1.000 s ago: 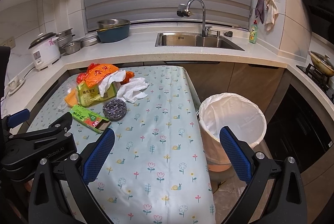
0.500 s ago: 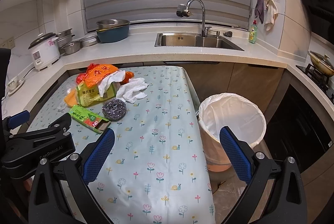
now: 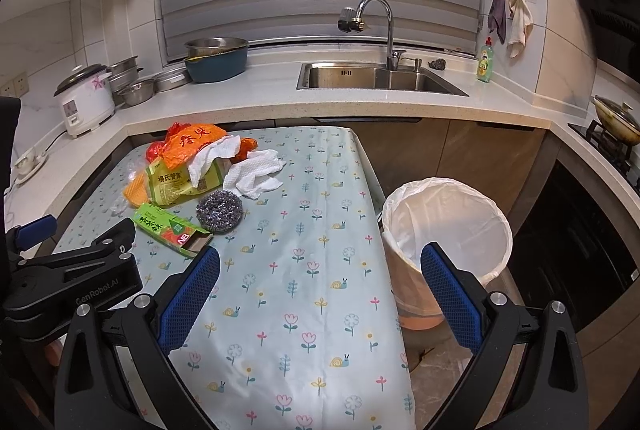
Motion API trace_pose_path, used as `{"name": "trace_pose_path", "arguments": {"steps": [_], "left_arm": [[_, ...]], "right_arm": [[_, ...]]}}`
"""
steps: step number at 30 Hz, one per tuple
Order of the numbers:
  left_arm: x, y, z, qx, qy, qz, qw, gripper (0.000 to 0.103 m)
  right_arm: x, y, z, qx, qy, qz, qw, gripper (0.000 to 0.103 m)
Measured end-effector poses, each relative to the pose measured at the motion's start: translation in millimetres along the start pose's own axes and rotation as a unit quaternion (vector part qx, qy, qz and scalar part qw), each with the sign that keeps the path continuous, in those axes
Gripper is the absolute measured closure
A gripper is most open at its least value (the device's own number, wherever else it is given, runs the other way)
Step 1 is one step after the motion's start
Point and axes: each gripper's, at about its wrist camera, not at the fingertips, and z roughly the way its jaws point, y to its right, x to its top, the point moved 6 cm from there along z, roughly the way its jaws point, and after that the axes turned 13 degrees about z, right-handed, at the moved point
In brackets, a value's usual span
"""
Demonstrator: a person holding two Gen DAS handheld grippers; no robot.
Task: Collect trash
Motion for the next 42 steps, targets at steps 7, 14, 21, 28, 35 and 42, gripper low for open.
{"name": "trace_pose_path", "arguments": {"steps": [7,14,21,28,35,42], "left_arm": [[-1,-1,6,0.0,-0.007,-0.004,1.0,0.007],[-3,-10,21,-0.001,-0.017,-0.018,0.9997,0.007],[-6,-35,48,0.01,-0.03,-0.049,0.9983,0.007],[-14,-53,91,0.01,-0.073,-0.058,0.9956,0.007],[-14,-62,135,-0.002,-0.094,-0.062,0.9936,0.007],[-15,-82,177,-0.005,-0.114,-0.086,0.9898,0.008]], "right_arm": [[0,-1,5,-0.001,-0.004,0.002,1.0,0.006],[1,-4,20,0.001,-0.007,0.007,1.0,0.007],[0,-20,48,0.012,-0.016,0.01,1.0,0.007],[3,-50,97,0.034,-0.035,0.01,0.999,0.007],[0,-89,161,0.049,-0.066,-0.001,0.997,0.007],[-13,-121,219,0.065,-0.11,0.003,0.992,0.007]]}}
